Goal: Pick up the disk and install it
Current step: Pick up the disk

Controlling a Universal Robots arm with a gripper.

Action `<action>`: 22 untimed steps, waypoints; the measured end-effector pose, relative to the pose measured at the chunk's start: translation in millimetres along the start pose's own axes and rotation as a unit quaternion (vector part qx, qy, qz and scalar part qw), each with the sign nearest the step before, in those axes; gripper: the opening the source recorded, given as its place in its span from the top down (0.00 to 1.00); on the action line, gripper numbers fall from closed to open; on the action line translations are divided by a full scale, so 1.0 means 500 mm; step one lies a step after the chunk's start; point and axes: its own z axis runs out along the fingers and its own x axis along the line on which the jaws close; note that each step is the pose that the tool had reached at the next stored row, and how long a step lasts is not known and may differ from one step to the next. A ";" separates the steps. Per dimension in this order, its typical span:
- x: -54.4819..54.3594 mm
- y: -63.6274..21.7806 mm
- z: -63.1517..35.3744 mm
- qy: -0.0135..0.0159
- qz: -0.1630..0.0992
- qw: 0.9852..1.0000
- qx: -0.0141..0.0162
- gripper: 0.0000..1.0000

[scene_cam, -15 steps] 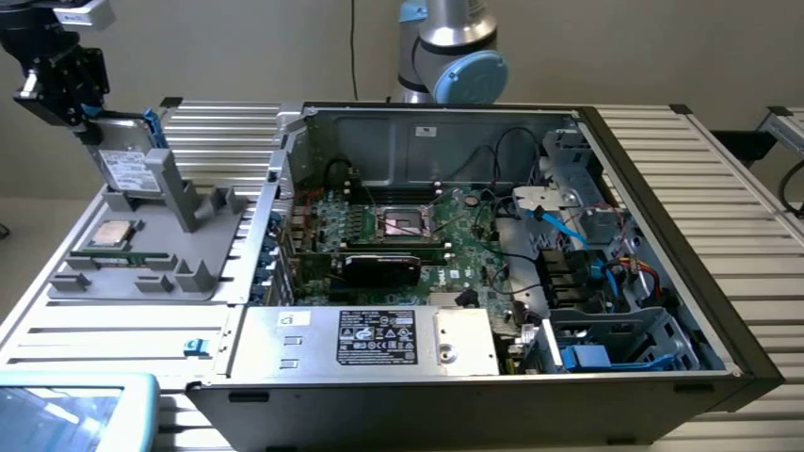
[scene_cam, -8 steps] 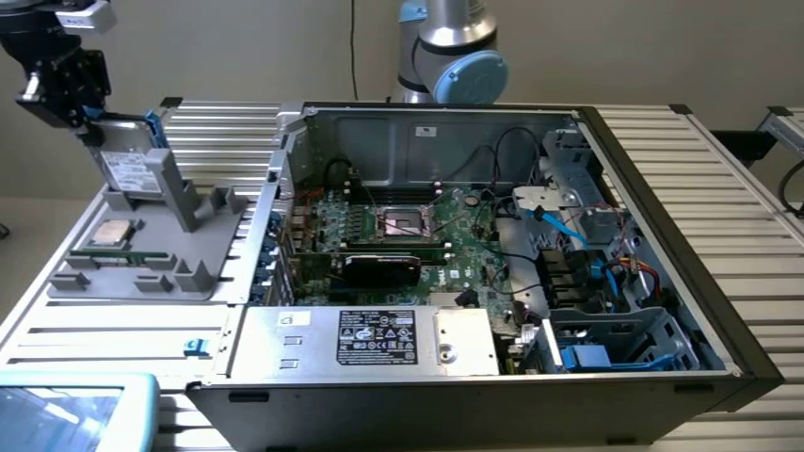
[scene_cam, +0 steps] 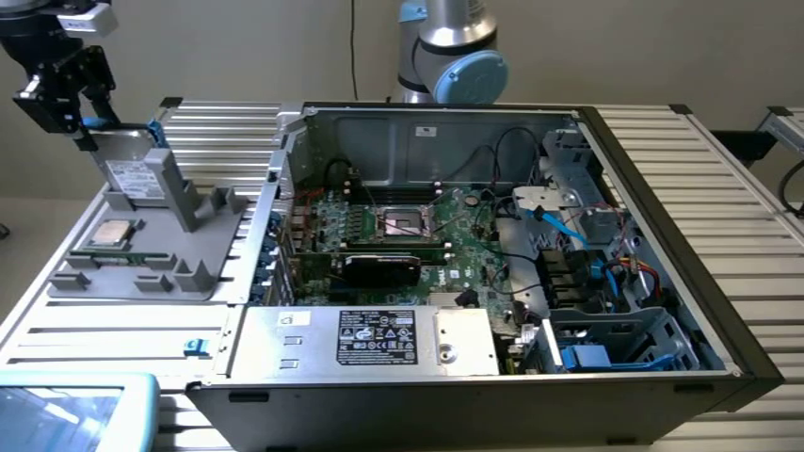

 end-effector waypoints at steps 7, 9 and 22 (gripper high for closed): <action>0.000 0.000 0.000 0.000 0.000 1.000 0.000 0.36; 0.000 0.000 0.000 0.000 0.000 1.000 0.000 0.36; 0.000 0.000 0.001 -0.003 0.000 1.000 0.006 0.36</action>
